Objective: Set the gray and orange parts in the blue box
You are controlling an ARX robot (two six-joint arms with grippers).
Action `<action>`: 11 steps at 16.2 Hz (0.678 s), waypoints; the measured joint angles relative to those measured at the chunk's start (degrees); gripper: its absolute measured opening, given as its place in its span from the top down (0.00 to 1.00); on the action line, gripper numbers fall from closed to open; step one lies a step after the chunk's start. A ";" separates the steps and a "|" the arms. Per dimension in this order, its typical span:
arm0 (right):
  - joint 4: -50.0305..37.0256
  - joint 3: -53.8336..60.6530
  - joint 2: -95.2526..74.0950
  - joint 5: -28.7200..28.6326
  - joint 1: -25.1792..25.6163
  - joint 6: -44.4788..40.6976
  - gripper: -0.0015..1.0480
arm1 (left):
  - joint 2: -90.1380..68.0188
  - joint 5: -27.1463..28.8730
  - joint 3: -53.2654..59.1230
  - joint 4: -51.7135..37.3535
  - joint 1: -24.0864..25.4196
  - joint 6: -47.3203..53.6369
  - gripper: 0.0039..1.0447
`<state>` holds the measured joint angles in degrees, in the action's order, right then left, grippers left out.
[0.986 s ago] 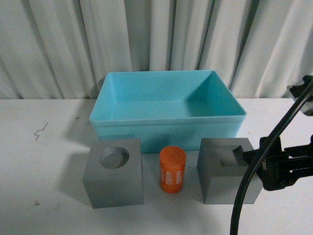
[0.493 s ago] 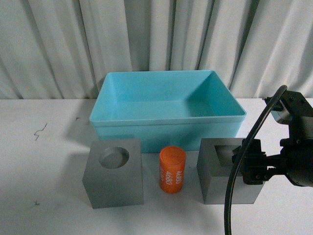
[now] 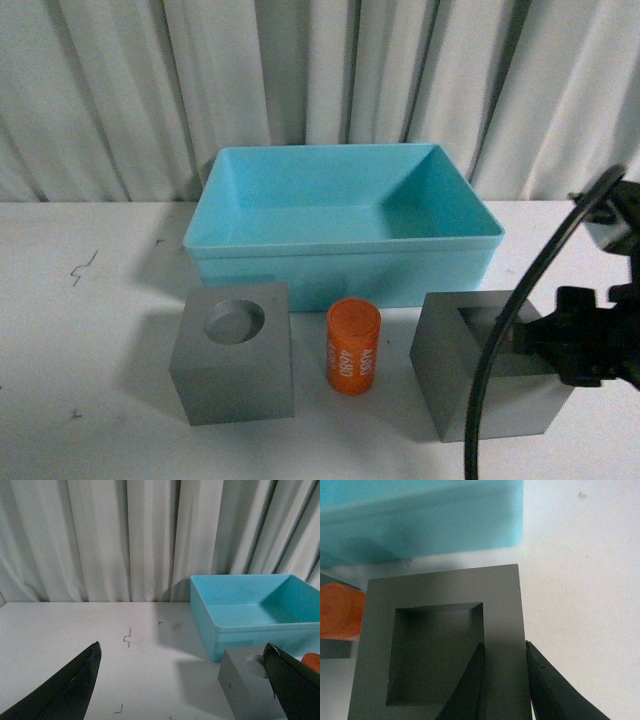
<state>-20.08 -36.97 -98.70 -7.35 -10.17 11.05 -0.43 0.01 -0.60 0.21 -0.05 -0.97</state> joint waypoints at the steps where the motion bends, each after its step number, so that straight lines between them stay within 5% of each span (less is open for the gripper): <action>1: 3.39 0.09 5.81 -1.22 0.92 -0.04 0.82 | 0.02 0.00 0.00 0.02 0.00 0.00 0.06; 5: 2.95 -10.51 20.85 -6.01 5.14 -0.92 0.82 | 0.02 -0.02 0.00 0.02 0.00 0.00 0.06; 11: 4.61 -34.51 -8.46 -2.14 0.92 -0.76 0.82 | 0.02 0.00 0.00 0.02 0.00 0.00 0.06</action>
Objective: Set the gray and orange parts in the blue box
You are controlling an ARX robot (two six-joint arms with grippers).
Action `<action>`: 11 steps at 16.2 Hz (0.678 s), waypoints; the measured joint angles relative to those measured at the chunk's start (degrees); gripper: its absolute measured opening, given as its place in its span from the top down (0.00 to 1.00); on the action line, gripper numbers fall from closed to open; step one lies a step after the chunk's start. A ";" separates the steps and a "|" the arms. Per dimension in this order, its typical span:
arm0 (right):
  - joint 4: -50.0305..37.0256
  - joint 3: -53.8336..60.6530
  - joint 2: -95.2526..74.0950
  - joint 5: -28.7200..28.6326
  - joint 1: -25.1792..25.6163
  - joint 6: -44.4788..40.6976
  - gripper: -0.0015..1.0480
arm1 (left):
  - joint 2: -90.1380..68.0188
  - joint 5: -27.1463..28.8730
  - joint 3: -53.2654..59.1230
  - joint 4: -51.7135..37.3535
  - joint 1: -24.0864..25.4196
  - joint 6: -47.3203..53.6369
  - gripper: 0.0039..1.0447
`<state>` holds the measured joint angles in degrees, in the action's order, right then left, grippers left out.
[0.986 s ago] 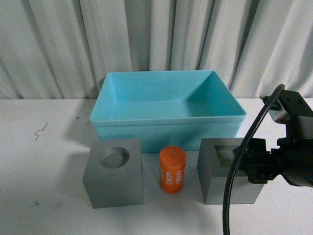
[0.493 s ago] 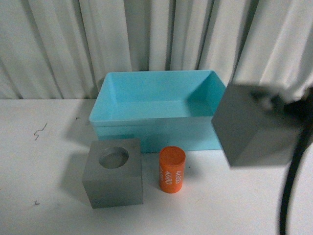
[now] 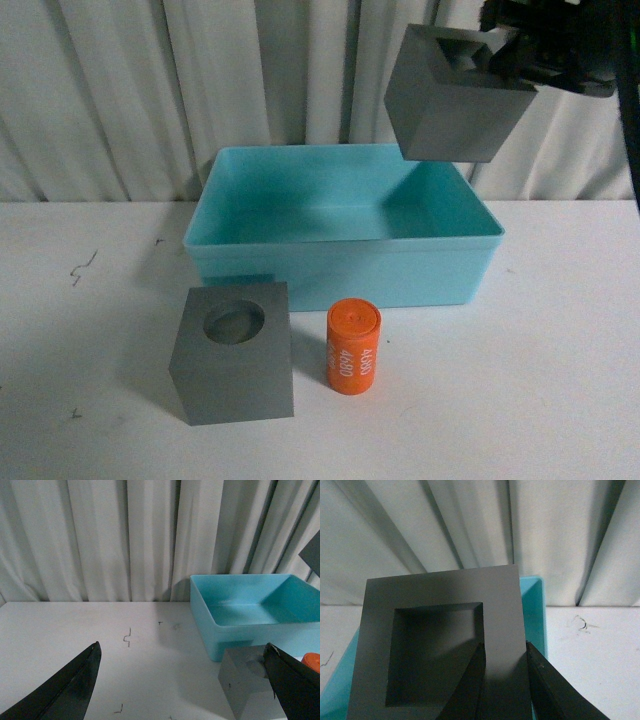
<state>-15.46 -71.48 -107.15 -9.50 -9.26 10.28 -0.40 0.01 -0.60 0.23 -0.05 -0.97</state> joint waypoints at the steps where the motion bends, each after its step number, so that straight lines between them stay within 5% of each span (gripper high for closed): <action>1: 0.87 -1.18 -1.64 0.83 -0.63 0.57 0.82 | -0.02 -0.02 0.00 0.00 0.00 0.00 0.06; 11: 2.49 -2.56 -10.03 8.02 -2.05 2.89 0.82 | -0.02 0.00 0.00 0.00 0.00 0.00 0.06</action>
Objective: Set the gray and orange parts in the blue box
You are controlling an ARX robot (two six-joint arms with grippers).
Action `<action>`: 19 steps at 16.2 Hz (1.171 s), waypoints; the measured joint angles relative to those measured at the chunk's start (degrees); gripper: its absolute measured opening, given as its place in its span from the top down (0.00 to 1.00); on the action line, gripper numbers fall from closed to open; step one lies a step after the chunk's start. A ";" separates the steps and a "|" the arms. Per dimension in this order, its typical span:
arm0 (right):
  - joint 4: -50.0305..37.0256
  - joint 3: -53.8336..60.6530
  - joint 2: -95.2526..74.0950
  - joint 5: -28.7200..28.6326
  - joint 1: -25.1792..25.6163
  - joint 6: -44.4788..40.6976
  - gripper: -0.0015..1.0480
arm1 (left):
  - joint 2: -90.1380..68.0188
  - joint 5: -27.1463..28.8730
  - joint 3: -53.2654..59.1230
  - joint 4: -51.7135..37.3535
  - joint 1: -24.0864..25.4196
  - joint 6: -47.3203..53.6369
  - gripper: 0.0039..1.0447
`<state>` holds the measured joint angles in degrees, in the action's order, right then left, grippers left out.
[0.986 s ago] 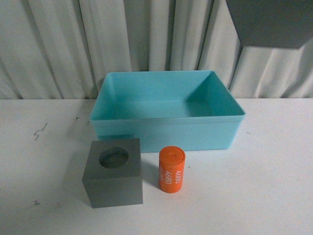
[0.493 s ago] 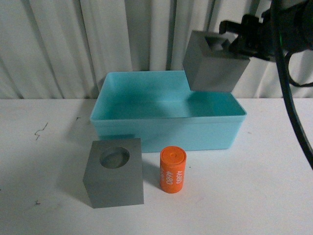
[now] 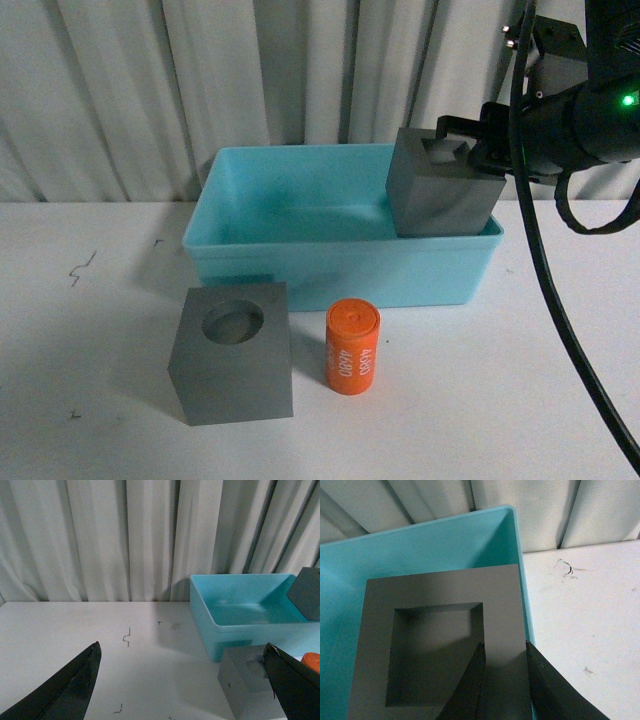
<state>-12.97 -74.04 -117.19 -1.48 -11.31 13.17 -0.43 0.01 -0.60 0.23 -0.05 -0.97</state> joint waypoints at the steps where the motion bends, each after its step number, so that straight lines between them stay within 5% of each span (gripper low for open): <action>1: -0.09 0.00 0.00 0.04 -0.31 0.00 0.82 | 0.02 0.00 0.00 0.00 0.00 0.00 0.06; 6: -0.20 -0.04 -0.09 1.14 -0.66 -0.11 0.58 | 0.02 0.02 0.00 0.00 0.00 0.00 0.06; 9: -4.61 16.72 25.81 1.46 5.03 6.91 0.06 | 0.02 0.00 0.00 0.00 0.00 0.00 0.06; 12: -0.33 30.53 44.09 0.79 6.45 9.62 0.06 | 0.00 0.00 0.00 -0.02 0.00 0.00 0.06; 13: -9.84 32.61 43.25 2.97 6.38 7.32 0.11 | 0.02 0.02 0.00 -0.02 0.00 0.00 0.06; 15: -25.38 43.69 46.10 5.57 6.54 -4.39 0.34 | 0.00 0.02 0.00 0.04 0.04 0.00 0.06; 17: -30.18 50.38 51.08 5.31 7.43 -10.38 0.57 | 0.02 0.00 0.00 0.00 0.04 0.02 0.06; 19: -30.60 51.95 52.54 5.18 7.98 -11.17 0.64 | 0.00 0.00 0.00 0.00 0.04 0.02 0.06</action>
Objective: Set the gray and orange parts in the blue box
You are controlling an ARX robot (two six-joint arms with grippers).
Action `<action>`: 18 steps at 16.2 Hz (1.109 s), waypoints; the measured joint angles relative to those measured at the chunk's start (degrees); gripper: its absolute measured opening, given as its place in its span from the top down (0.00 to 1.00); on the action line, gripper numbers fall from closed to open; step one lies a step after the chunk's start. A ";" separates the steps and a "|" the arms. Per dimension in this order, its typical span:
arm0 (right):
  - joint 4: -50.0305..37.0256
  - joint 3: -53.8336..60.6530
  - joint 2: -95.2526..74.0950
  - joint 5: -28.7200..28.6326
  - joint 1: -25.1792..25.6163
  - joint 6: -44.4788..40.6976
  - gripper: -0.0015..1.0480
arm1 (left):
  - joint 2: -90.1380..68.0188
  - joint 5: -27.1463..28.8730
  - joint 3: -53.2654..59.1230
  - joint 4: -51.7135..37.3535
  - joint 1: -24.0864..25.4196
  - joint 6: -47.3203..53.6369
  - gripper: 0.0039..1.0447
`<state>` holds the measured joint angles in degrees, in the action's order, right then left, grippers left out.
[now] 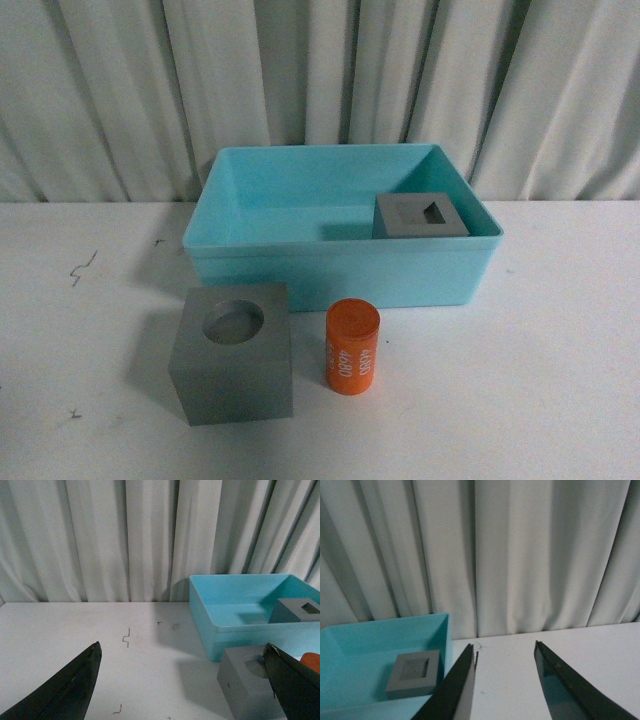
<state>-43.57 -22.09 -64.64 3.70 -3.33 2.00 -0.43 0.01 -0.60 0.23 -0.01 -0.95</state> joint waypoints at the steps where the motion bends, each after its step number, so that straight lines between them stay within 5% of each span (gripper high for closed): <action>1: -0.13 0.83 0.66 -0.07 0.04 -0.24 0.67 | 0.00 0.00 0.00 0.00 0.00 -0.02 0.06; 5: -0.17 3.91 2.71 -3.17 2.10 -0.74 0.79 | 0.00 0.00 0.00 0.00 0.00 -0.02 0.06; 7: -0.02 8.55 6.84 -3.41 3.43 -1.49 0.98 | 0.00 0.02 0.00 0.00 0.00 -0.02 0.06; 18: 7.63 20.79 29.09 -3.50 3.34 -1.62 0.98 | 0.00 0.00 0.00 0.00 0.00 0.00 0.06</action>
<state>-35.94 -1.30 -35.55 0.21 0.01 0.38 -0.43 0.01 -0.60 0.23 -0.01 -0.95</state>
